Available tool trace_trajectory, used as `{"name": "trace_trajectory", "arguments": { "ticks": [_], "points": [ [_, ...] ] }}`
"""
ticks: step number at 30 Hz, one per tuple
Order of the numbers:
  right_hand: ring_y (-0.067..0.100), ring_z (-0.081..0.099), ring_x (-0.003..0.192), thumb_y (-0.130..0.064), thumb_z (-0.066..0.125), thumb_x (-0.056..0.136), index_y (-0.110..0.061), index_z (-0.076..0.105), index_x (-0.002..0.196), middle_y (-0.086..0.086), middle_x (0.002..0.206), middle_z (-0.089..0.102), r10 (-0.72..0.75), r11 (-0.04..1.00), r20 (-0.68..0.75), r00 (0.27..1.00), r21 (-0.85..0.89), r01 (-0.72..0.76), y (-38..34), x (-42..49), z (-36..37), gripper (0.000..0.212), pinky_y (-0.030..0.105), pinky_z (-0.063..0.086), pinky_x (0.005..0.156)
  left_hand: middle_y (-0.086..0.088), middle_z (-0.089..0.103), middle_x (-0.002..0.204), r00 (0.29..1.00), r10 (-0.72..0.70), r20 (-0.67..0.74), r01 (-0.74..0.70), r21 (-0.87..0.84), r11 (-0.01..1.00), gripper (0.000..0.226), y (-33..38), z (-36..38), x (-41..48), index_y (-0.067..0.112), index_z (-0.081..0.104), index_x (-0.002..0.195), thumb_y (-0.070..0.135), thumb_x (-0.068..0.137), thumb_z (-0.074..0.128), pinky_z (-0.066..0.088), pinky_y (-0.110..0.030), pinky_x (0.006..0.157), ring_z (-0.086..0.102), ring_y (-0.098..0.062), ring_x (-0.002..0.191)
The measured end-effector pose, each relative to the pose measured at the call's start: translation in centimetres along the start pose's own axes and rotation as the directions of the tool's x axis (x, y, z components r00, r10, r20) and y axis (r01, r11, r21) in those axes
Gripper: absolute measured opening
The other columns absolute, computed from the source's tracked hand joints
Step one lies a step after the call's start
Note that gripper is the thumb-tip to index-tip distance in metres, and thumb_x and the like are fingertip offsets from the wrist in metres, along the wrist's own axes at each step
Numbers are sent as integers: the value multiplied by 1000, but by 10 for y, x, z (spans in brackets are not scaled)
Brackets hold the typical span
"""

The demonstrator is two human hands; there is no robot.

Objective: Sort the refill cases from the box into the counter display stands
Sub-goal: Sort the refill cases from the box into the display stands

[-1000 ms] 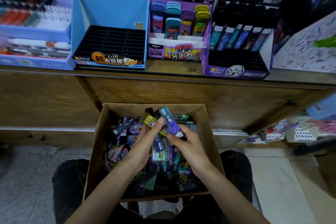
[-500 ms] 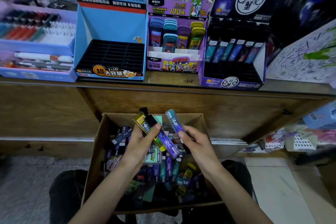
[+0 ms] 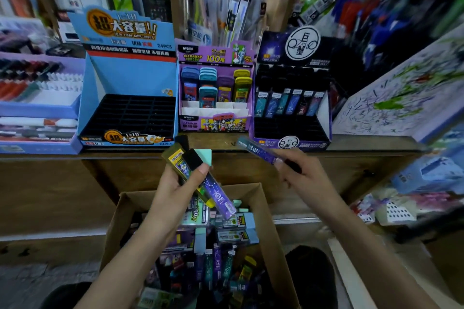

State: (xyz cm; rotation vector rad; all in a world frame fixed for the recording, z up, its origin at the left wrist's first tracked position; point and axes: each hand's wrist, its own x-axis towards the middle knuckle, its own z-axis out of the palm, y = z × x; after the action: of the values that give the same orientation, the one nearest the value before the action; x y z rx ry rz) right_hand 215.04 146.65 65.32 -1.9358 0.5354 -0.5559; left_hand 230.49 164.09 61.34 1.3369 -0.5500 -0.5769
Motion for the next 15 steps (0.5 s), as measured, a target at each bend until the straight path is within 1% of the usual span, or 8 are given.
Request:
{"name": "trace_trajectory", "arguments": {
  "ticks": [3,4,7,9,10,12,14,15],
  "points": [
    [3,60,66,-16,64,87,-30,61,97,-10,78,63,-39,999,-160,986,-11,38,-14,18,-36,17,15,48,58,6,73,90,998,48,-28,-48,-15,999,39,17,8,15,18,57,107,35,72,63,52,-21,74,68,-12,87],
    [3,62,66,-17,67,84,-26,60,95,-9,80,65,-41,999,-206,978,4,42,-18,25,-47,16,13,48,59,6,73,89,998,58,-34,-58,-9,998,40,22,10,19,18,57,106,37,72,64,52,-20,74,68,-12,87],
    [4,60,60,-16,69,82,-11,62,96,-7,77,68,-52,998,-262,964,12,57,-29,50,-73,17,14,49,57,13,72,84,996,81,-44,-80,6,997,35,32,15,27,21,57,102,40,72,62,49,-10,66,67,-3,82],
    [1,59,57,-12,69,83,-5,65,98,-10,71,69,-94,996,-296,951,-16,93,-35,68,-85,17,14,47,54,9,72,86,995,80,-55,-79,13,997,40,35,19,29,18,58,104,41,72,62,50,-15,69,67,-8,85],
    [-2,60,58,-10,68,84,-6,65,98,-10,71,70,-118,993,-303,946,-52,107,-38,78,-90,15,13,46,53,5,72,90,995,77,-63,-77,13,997,44,36,20,30,17,58,106,42,71,62,50,-21,73,68,-12,88],
    [2,64,65,-9,68,84,-9,64,97,2,82,71,-143,982,-271,952,-158,102,-41,98,-97,14,20,51,57,-2,72,95,995,76,-66,-75,16,997,50,38,22,29,15,57,111,44,70,63,48,-28,78,68,-18,91],
    [19,66,74,-13,69,84,-9,64,103,10,90,69,-126,957,-205,971,-283,64,-43,115,-100,20,35,56,69,-2,72,94,995,79,-59,-77,33,996,52,39,23,28,12,57,113,43,71,62,49,-25,75,68,-17,90],
    [23,65,76,-15,70,84,-10,63,105,7,88,68,-119,941,-175,977,-333,55,-44,122,-100,22,38,55,72,0,72,91,995,80,-60,-78,40,996,51,39,23,27,11,57,112,41,72,61,50,-20,71,68,-14,88]
  ]
}}
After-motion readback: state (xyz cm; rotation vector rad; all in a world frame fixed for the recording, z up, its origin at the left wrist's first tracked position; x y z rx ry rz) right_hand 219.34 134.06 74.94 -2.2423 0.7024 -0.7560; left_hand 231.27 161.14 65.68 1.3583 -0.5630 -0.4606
